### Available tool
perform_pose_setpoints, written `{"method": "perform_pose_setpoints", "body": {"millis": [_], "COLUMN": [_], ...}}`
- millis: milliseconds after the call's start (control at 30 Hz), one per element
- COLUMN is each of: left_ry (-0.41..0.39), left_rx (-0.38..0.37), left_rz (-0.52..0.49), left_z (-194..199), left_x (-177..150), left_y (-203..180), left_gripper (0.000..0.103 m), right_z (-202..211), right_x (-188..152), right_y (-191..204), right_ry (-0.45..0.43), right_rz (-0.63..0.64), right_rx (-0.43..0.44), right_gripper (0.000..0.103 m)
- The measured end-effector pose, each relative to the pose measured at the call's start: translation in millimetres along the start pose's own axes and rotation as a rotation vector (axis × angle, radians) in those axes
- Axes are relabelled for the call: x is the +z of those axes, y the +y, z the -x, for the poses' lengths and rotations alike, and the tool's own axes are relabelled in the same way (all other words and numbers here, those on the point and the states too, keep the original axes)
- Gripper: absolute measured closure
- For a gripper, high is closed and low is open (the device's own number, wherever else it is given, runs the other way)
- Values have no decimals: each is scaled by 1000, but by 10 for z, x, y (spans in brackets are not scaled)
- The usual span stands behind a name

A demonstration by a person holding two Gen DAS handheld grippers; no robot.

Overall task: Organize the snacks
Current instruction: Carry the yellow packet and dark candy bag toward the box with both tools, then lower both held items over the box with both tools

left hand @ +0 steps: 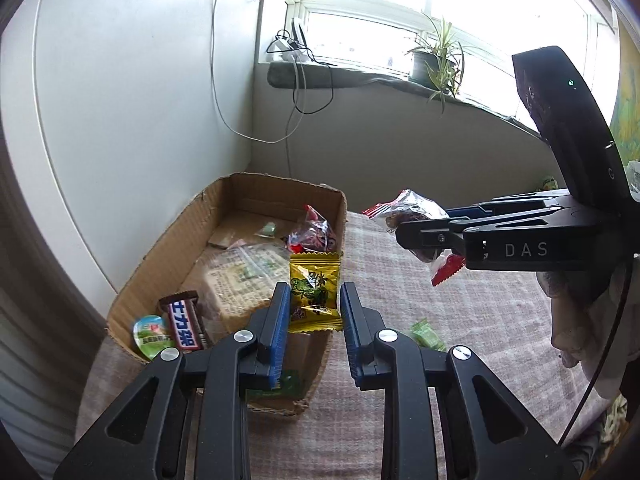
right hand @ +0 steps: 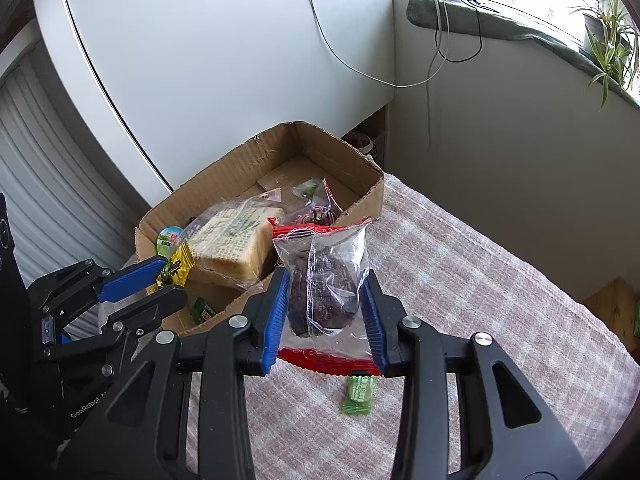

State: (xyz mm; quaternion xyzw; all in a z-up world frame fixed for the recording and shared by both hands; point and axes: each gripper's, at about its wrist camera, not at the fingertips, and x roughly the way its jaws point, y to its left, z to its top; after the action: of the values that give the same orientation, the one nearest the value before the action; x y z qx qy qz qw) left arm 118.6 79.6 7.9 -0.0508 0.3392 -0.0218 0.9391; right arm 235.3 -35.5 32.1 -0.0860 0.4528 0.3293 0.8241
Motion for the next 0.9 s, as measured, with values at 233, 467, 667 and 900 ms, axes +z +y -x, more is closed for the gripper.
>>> {"method": "perform_pose_setpoints", "body": {"millis": [233, 467, 667, 900], "left_ry": [-7, -4, 1, 17], "left_rx": [28, 41, 47, 52], "left_rz": [23, 33, 38, 43], "left_z": [-31, -61, -106, -185], "left_x": [41, 47, 78, 86], "left_y": [274, 473, 558, 628], "left_gripper": [79, 79, 79, 79], "right_z": [-212, -383, -510, -625], "right_x": [192, 330, 389, 449], "right_y": [198, 342, 424, 456], "right_ry": [5, 17, 32, 46], "right_rz": [14, 34, 57, 68], "right_rx": [18, 37, 49, 53], "right_gripper": [66, 66, 66, 66]}}
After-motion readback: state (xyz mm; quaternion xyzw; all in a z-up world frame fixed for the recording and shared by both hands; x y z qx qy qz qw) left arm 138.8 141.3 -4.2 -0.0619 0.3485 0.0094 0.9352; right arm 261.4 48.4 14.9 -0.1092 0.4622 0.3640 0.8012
